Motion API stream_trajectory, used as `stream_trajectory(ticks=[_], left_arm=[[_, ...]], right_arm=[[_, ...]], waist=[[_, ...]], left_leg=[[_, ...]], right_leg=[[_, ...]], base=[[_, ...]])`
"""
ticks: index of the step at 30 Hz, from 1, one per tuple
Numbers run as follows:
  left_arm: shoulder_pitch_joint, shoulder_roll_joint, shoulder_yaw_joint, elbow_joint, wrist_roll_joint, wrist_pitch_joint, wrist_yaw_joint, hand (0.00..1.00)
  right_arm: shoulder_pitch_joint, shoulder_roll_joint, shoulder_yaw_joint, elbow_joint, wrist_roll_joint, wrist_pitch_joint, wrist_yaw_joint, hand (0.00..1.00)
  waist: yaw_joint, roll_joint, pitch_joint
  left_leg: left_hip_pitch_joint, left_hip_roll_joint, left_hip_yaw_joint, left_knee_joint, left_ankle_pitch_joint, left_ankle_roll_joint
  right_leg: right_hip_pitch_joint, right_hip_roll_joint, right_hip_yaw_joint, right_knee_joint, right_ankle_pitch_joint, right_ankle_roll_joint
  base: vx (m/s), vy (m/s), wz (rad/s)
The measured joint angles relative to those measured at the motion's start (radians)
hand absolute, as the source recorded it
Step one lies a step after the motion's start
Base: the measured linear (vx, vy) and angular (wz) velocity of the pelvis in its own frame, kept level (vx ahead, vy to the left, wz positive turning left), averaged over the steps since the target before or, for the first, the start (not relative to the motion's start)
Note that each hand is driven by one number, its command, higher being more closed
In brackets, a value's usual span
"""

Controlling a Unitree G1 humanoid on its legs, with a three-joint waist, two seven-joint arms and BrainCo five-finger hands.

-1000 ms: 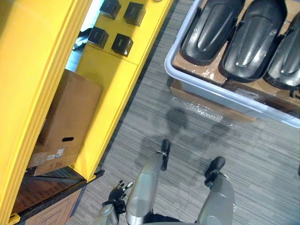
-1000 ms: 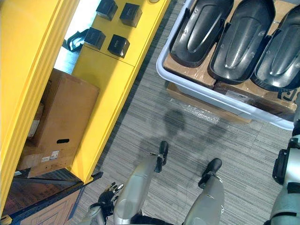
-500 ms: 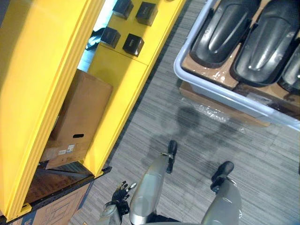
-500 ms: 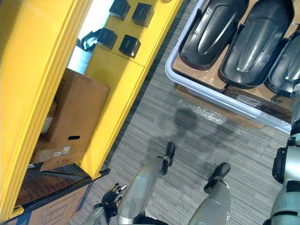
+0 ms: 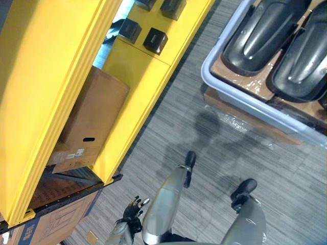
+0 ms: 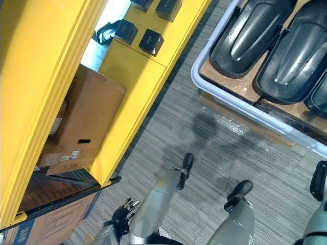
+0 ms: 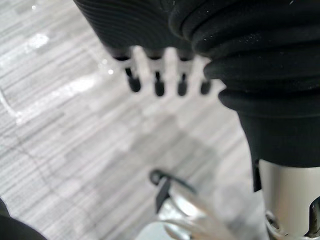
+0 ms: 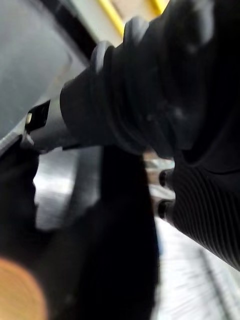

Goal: Walk over and take plastic housings, then place them on the shelf

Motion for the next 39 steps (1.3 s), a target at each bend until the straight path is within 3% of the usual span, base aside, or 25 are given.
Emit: stream_trajectory(ticks=[4, 8, 11, 14, 19, 21, 24, 28, 29, 34, 39], left_arm=[[0.0, 0.0, -0.001, -0.002, -0.001, 0.001, 0.0, 0.0], [0.002, 0.001, -0.002, -0.007, -0.024, 0.004, 0.001, 0.0], [0.012, 0.003, 0.0, -0.029, -0.032, 0.004, 0.008, 0.0], [0.025, 0.006, 0.011, -0.047, -0.04, 0.003, 0.031, 0.0], [0.04, 0.022, 0.042, -0.079, -0.069, 0.0, 0.042, 0.0], [0.04, 0.028, 0.064, -0.084, -0.077, 0.0, 0.042, 0.0], [0.041, 0.034, 0.088, -0.11, -0.079, -0.006, 0.042, 0.0], [0.045, 0.044, 0.133, -0.151, -0.079, -0.051, 0.072, 0.0], [0.045, 0.046, 0.136, -0.154, -0.079, -0.054, 0.076, 0.0], [0.059, 0.091, 0.198, -0.254, -0.054, -0.132, 0.197, 0.0], [0.057, 0.138, 0.265, -0.509, 0.061, -0.16, 0.32, 0.0]], right_arm=[[0.001, 0.001, -0.013, 0.01, -0.094, 0.062, 0.056, 1.0], [0.001, 0.005, -0.017, 0.048, -0.132, 0.09, 0.09, 1.0], [0.008, 0.011, -0.067, 0.057, -0.149, 0.087, 0.1, 1.0], [0.037, 0.031, -0.111, 0.077, -0.151, 0.015, 0.076, 1.0], [0.057, 0.106, -0.121, 0.081, -0.171, -0.117, -0.003, 1.0], [0.083, 0.128, -0.119, 0.077, -0.189, -0.174, -0.025, 1.0], [0.109, 0.132, -0.097, 0.074, -0.201, -0.218, -0.048, 1.0], [0.137, 0.14, -0.049, 0.01, -0.22, -0.29, -0.085, 1.0], [0.139, 0.142, -0.048, 0.003, -0.22, -0.293, -0.085, 1.0], [0.209, 0.191, -0.035, -0.102, -0.253, -0.325, -0.104, 1.0], [0.297, 0.244, -0.035, -0.28, -0.258, -0.335, -0.126, 1.0]], waist=[[0.0, 0.0, 0.0], [0.0, -0.003, 0.002], [-0.004, -0.008, 0.006], [-0.011, -0.025, 0.018], [-0.053, -0.061, 0.044], [-0.06, -0.089, 0.063], [-0.072, -0.114, 0.078], [-0.097, -0.147, 0.08], [-0.099, -0.15, 0.08], [-0.114, -0.226, 0.076], [-0.119, -0.28, 0.056]], left_leg=[[0.011, 0.002, 0.0, -0.003, 0.0, 0.0], [0.037, 0.002, -0.001, -0.014, 0.0, 0.0], [0.046, 0.005, -0.002, -0.021, 0.0, 0.0], [0.074, 0.005, -0.001, -0.035, 0.002, -0.002], [0.102, 0.015, -0.005, -0.044, 0.002, -0.002], [0.131, 0.026, 0.006, -0.056, 0.002, -0.003], [0.172, 0.031, 0.008, -0.074, 0.003, -0.005], [0.236, 0.043, 0.015, -0.123, 0.018, -0.019], [0.24, 0.043, 0.015, -0.128, 0.021, -0.02], [0.326, 0.063, 0.018, -0.219, 0.056, -0.043], [0.417, 0.077, 0.033, -0.314, 0.094, -0.06]], right_leg=[[0.015, 0.003, -0.003, -0.008, 0.0, 0.0], [0.044, 0.005, -0.006, -0.023, 0.002, 0.002], [0.056, 0.011, -0.007, -0.036, 0.003, 0.004], [0.083, 0.013, -0.01, -0.047, 0.004, 0.005], [0.126, 0.03, -0.025, -0.084, 0.017, 0.005], [0.158, 0.045, -0.021, -0.119, 0.034, 0.002], [0.199, 0.056, -0.022, -0.146, 0.041, 0.0], [0.255, 0.077, -0.019, -0.198, 0.062, -0.004], [0.258, 0.079, -0.019, -0.203, 0.063, -0.005], [0.319, 0.106, -0.024, -0.252, 0.074, -0.016], [0.384, 0.128, -0.025, -0.304, 0.085, -0.029]], base=[[0.0, 0.0, 0.0], [0.01, 0.0, 0.03], [0.0, 0.0, 0.0], [0.02, -0.01, 0.01], [0.01, -0.008, 0.0], [0.0, 0.002, -0.15], [-0.01, -0.008, -0.04], [-0.01, -0.022, -0.06], [-0.01, -0.068, -0.04], [0.01, -0.088, -0.04], [0.02, -0.07, -0.04]])
